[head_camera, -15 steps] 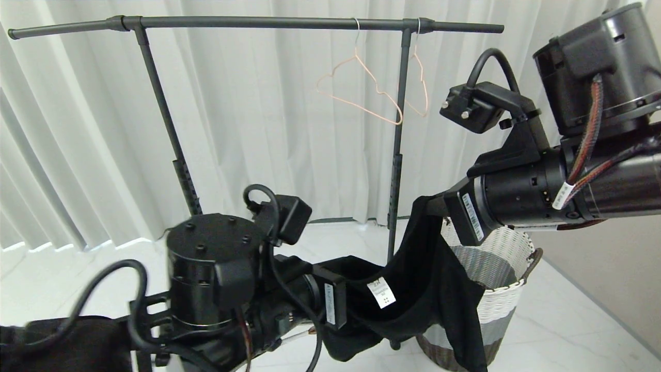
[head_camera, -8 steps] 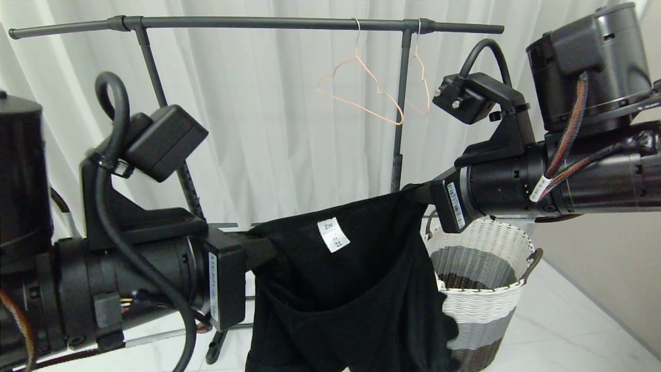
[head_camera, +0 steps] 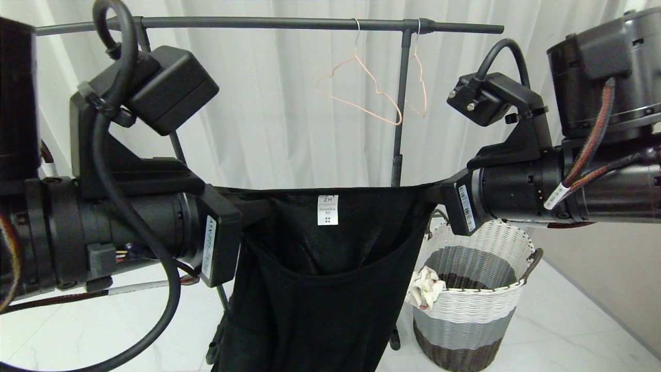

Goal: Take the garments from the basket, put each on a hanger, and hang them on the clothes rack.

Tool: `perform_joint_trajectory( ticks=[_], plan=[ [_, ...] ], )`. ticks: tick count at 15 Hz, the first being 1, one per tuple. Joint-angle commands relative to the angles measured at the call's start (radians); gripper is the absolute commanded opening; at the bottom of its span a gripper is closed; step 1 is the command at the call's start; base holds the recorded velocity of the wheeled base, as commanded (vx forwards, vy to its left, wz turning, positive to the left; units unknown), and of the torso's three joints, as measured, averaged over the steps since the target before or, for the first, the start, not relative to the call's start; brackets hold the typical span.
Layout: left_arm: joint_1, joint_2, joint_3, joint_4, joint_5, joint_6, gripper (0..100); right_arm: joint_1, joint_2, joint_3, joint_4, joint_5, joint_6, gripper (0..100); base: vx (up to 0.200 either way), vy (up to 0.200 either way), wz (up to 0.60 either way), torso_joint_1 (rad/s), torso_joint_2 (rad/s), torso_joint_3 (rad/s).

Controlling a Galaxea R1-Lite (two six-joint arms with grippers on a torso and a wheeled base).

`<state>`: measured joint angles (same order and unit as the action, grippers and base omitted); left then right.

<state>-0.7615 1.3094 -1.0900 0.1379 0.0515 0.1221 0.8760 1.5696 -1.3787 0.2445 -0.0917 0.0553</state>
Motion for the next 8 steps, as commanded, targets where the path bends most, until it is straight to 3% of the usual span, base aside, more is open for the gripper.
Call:
perform_joint_trajectory(
  ticks=[1, 4, 6, 8],
  plan=[
    [0.013, 0.031, -0.014, -0.007, -0.042, 0.053, 0, 0.003, -0.025, -0.046, 0.007, -0.002, -0.005, 0, 0.000, 0.000, 0.00, 0.000, 0.00, 0.000],
    [0.034, 0.037, -0.097, -0.037, -0.236, 0.073, 0, 0.005, -0.026, -0.203, 0.139, -0.003, -0.006, 0, 0.000, 0.000, 0.00, 0.000, 0.00, 0.000],
    [0.048, 0.064, -0.151, -0.035, -0.242, 0.094, 0, 0.001, -0.037, -0.235, 0.167, -0.005, -0.006, 0, 0.000, 0.000, 0.00, 0.000, 0.00, 0.000],
    [0.065, 0.070, -0.140, -0.035, -0.242, 0.169, 0, 0.001, -0.052, -0.229, 0.180, -0.006, -0.006, 0, 0.000, 0.000, 0.00, 0.000, 0.00, 0.000]
  ],
)
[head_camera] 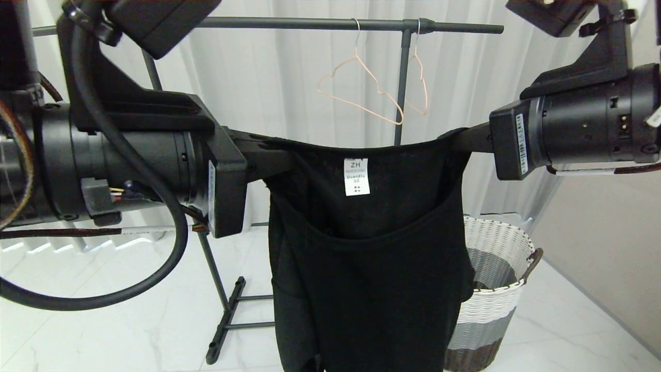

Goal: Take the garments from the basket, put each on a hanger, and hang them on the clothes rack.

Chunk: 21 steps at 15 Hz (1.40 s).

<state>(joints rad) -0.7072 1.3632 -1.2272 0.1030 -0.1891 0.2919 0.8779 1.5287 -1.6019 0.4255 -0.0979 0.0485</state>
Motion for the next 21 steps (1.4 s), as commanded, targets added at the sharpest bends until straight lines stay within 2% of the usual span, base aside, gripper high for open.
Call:
perform_joint_trajectory(
  ticks=[1, 3, 4, 5, 7, 8, 10, 13, 14, 16, 17, 18, 20, 21],
  plan=[
    [0.029, 0.016, 0.020, 0.000, 0.000, 0.056, 0, 0.000, -0.024, -0.004, 0.016, -0.003, 0.001, 0, 0.000, 0.000, 0.00, 0.000, 0.00, 0.000],
    [0.095, 0.024, 0.057, -0.003, -0.030, 0.182, 0, 0.006, -0.061, 0.010, 0.068, -0.014, 0.001, 0, 0.000, 0.000, 0.00, 0.000, 0.00, 0.000],
    [0.104, 0.045, 0.040, -0.011, -0.085, 0.211, 0, 0.018, -0.096, 0.025, 0.113, -0.013, 0.002, 0, 0.000, 0.000, 0.00, 0.000, 0.00, 0.000],
    [0.104, 0.074, 0.000, -0.023, -0.125, 0.214, 0, 0.049, -0.133, 0.036, 0.168, -0.010, 0.005, 0, 0.000, 0.000, 0.00, 0.000, 0.00, 0.000],
    [0.098, 0.126, -0.081, -0.031, -0.145, 0.214, 0, 0.102, -0.176, 0.040, 0.254, -0.006, 0.010, 0, 0.000, 0.000, 0.00, 0.000, 0.00, 0.000],
    [0.086, 0.163, -0.138, -0.031, -0.161, 0.214, 0, 0.161, -0.193, 0.040, 0.302, -0.006, 0.010, 0, 0.000, 0.000, 0.00, 0.000, 0.00, 0.000],
    [0.074, 0.183, -0.172, -0.031, -0.164, 0.211, 0, 0.202, -0.190, 0.046, 0.306, -0.013, 0.010, 0, 0.000, 0.000, 0.00, 0.000, 0.00, 0.000],
    [0.063, 0.166, -0.167, -0.022, -0.161, 0.191, 0, 0.214, -0.186, 0.048, 0.305, -0.017, 0.010, 0, 0.000, 0.000, 0.00, 0.000, 0.00, 0.000],
    [0.057, 0.137, -0.158, 0.009, -0.158, 0.150, 0, 0.210, -0.186, 0.048, 0.305, -0.031, 0.010, 0, 0.000, 0.000, 0.00, 0.000, 0.00, 0.000],
    [0.037, 0.060, -0.161, 0.179, -0.156, 0.046, 0, 0.170, -0.173, 0.039, 0.279, -0.052, 0.010, 0, 0.000, 0.000, 0.00, 0.000, 0.00, 0.000],
    [0.011, 0.008, -0.163, 0.284, -0.156, -0.060, 0, 0.136, -0.159, 0.028, 0.233, -0.049, 0.008, 0, 0.000, 0.000, 0.00, 0.000, 0.00, 0.000],
    [-0.017, -0.032, -0.159, 0.339, -0.156, -0.162, 0, 0.115, -0.136, 0.005, 0.203, -0.049, 0.010, 0, 0.000, 0.000, 0.00, 0.000, 0.00, 0.000],
    [-0.070, -0.076, -0.146, 0.357, -0.148, -0.318, 0, 0.098, -0.082, -0.081, 0.200, -0.048, 0.008, 0, 0.000, 0.000, 0.00, 0.000, 0.00, 0.000],
    [-0.078, -0.081, -0.144, 0.357, -0.144, -0.335, 0, 0.098, -0.068, -0.099, 0.200, -0.048, 0.008, 0, 0.000, 0.000, 0.00, 0.000, 0.00, 0.000]
  ],
)
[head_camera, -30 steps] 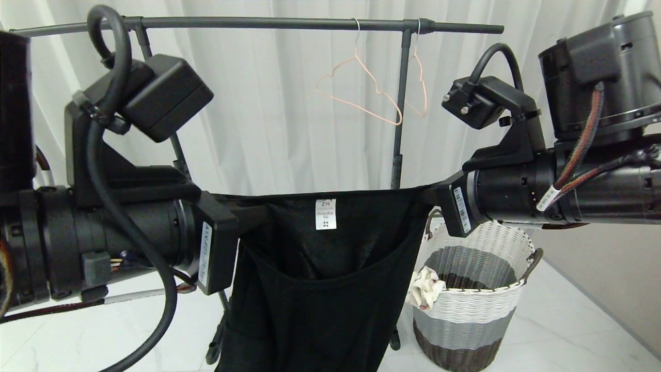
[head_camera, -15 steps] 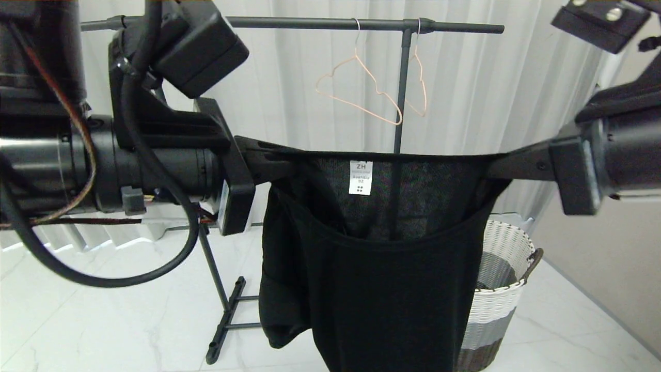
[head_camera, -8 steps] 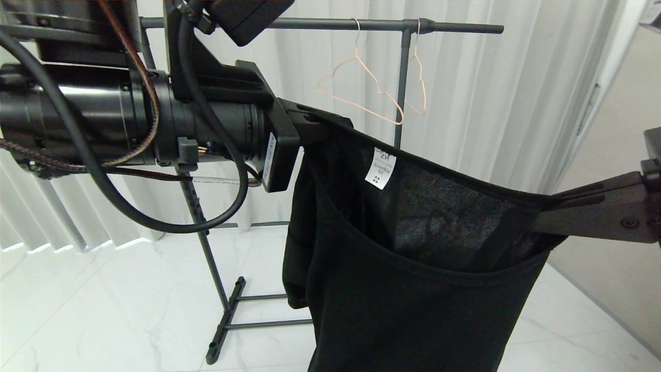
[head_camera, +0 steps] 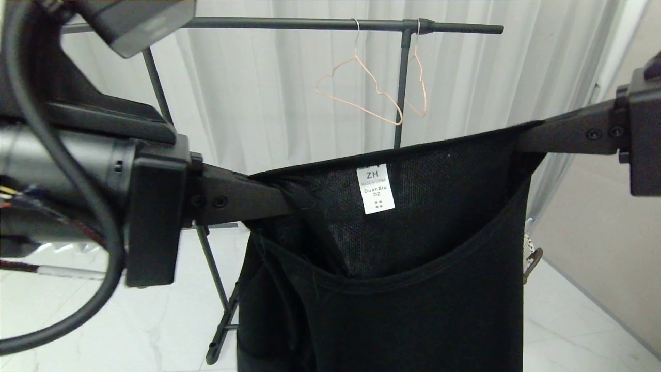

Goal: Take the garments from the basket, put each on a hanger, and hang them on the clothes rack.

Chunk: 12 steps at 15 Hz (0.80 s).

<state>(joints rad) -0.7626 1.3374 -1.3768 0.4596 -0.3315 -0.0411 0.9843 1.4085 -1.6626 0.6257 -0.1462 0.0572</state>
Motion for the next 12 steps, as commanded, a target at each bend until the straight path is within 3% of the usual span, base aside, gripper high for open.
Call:
perform_joint_trajectory(
  ticks=[1, 5, 9, 12],
  plan=[
    [-0.046, -0.064, 0.012, 0.001, 0.020, -0.019, 0, -0.010, 0.092, -0.092, 0.000, 0.004, 0.000, 0, 0.000, 0.000, 0.00, 0.000, 0.00, 0.000],
    [-0.098, -0.064, 0.015, 0.001, 0.054, -0.019, 0, -0.009, 0.152, -0.163, 0.002, 0.004, 0.000, 0, 0.000, 0.000, 0.00, 0.000, 0.00, 0.000],
    [-0.103, -0.058, 0.019, 0.001, 0.078, -0.010, 0, -0.009, 0.138, -0.161, 0.022, 0.002, 0.000, 0, 0.000, 0.000, 0.00, 0.000, 0.00, 0.000],
    [0.011, 0.008, -0.010, 0.001, 0.080, 0.125, 0, -0.004, 0.075, -0.161, 0.131, 0.000, -0.002, 0, 0.000, 0.000, 0.00, 0.000, 0.00, 0.000]
  ],
)
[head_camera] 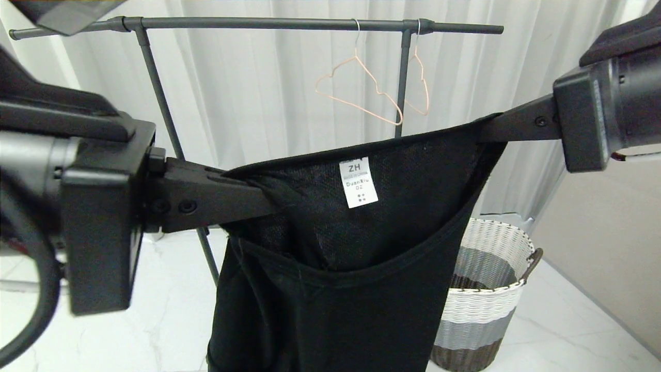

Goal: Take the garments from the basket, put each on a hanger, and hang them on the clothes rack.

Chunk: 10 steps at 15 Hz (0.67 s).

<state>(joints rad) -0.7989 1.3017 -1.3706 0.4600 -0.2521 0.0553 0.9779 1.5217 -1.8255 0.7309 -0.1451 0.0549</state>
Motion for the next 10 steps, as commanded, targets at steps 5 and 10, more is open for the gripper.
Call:
perform_joint_trajectory(
  ticks=[5, 10],
  plan=[
    [0.075, 0.176, -0.174, -0.003, 0.017, 0.210, 0, 0.018, -0.087, 0.006, 0.102, -0.001, 0.000, 0, 0.000, 0.000, 0.00, 0.000, 0.00, 0.000],
    [0.072, 0.180, -0.182, -0.003, 0.017, 0.219, 0, 0.025, -0.084, 0.015, 0.107, -0.004, 0.002, 0, 0.000, 0.000, 0.00, 0.000, 0.00, 0.000]
  ],
)
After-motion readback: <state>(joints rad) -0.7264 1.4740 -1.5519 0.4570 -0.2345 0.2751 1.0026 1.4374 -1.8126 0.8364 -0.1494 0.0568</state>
